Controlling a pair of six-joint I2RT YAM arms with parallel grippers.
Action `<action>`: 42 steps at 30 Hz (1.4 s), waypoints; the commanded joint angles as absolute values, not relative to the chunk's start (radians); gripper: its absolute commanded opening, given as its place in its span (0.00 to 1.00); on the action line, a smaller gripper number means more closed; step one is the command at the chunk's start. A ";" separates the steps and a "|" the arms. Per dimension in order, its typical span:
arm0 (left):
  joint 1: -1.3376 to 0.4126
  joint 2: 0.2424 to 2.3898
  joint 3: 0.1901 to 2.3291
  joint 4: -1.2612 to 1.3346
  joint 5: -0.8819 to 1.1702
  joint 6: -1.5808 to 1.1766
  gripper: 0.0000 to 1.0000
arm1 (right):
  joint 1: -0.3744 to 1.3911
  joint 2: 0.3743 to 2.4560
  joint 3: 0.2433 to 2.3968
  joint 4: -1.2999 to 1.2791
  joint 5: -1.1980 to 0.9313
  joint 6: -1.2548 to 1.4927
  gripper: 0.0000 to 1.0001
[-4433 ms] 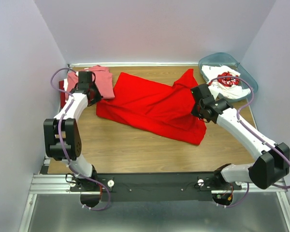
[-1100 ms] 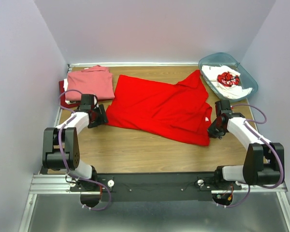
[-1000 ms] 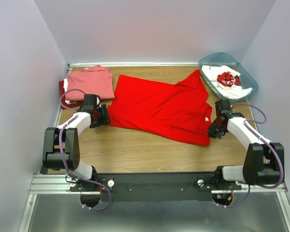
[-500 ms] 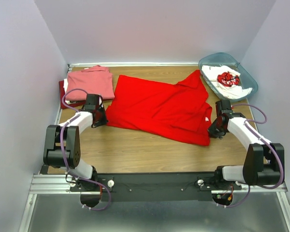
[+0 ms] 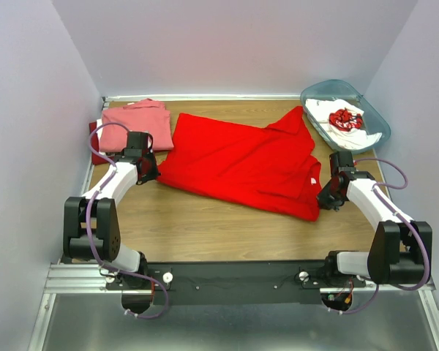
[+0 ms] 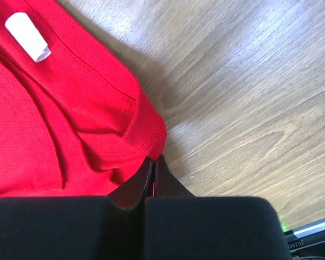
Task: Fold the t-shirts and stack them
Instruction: Fold the tshirt
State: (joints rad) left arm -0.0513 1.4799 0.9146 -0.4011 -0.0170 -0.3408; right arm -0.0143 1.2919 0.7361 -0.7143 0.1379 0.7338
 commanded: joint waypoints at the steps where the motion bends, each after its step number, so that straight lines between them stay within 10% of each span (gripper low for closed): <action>1: -0.049 1.482 0.951 -0.477 -0.034 -0.330 0.00 | -0.025 1.284 0.746 -0.758 0.190 0.739 0.00; 8: -0.049 1.490 0.956 -0.563 -0.005 -0.322 0.13 | -0.025 1.289 0.752 -0.775 0.219 0.753 0.00; 10: -0.049 1.476 0.953 -0.577 -0.005 -0.324 0.39 | -0.025 1.292 0.755 -0.781 0.236 0.762 0.05; 15: -0.049 1.436 0.965 -0.598 -0.040 -0.328 0.69 | -0.025 1.295 0.804 -0.807 0.271 0.717 0.64; 42: -0.342 1.641 0.996 -0.324 0.153 -0.479 0.73 | 0.135 1.293 0.695 -0.517 -0.037 0.726 0.42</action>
